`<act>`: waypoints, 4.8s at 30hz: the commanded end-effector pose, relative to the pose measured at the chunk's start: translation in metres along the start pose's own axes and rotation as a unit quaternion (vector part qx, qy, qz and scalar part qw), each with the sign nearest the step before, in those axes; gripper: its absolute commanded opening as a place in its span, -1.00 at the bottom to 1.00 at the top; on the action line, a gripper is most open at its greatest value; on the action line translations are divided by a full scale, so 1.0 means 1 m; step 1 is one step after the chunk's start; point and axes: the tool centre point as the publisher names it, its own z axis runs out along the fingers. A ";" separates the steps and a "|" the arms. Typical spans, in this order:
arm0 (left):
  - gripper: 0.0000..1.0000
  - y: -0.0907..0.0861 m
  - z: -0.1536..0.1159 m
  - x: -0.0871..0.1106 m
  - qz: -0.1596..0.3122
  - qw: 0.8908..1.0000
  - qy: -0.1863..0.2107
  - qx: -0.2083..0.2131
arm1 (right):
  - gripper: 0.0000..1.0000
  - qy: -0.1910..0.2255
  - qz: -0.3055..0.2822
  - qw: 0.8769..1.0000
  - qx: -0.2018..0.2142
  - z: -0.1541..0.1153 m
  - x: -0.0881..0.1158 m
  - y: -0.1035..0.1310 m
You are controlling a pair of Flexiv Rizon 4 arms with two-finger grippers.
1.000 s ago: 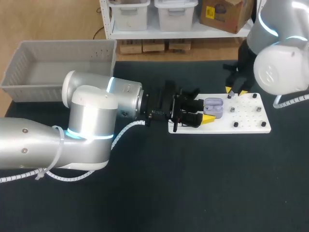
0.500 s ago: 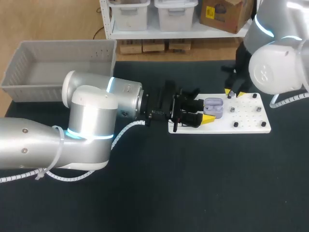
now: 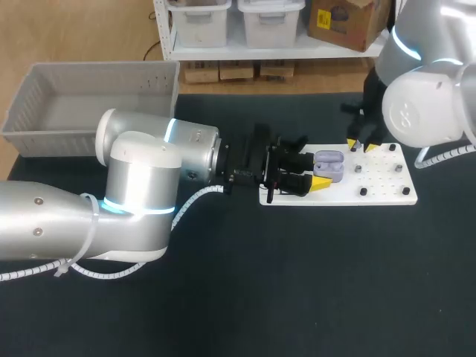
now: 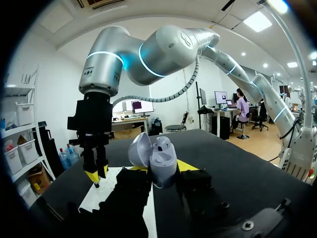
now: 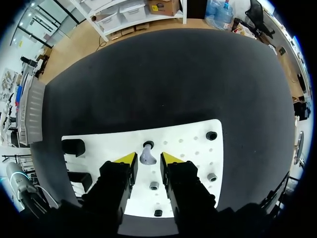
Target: Pick up each earbud case from the left stands, insert the matching earbuds, close the lid, and place the case in the box.
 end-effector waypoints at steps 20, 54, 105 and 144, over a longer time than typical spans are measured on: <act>-1.00 -0.001 0.000 0.001 0.002 1.000 -0.001 -0.003 | -0.47 -0.001 0.000 1.000 0.003 0.003 -0.003 0.001; -1.00 -0.001 0.000 0.001 0.002 1.000 -0.001 -0.003 | -1.00 -0.037 -0.025 0.999 0.001 -0.065 0.004 -0.006; -1.00 -0.001 0.000 0.001 0.002 1.000 -0.001 -0.003 | -1.00 -0.048 -0.232 0.970 0.054 -0.183 0.076 0.033; -1.00 -0.001 0.000 0.001 0.002 1.000 -0.001 -0.003 | -1.00 0.040 -0.339 0.938 0.049 -0.160 0.166 0.097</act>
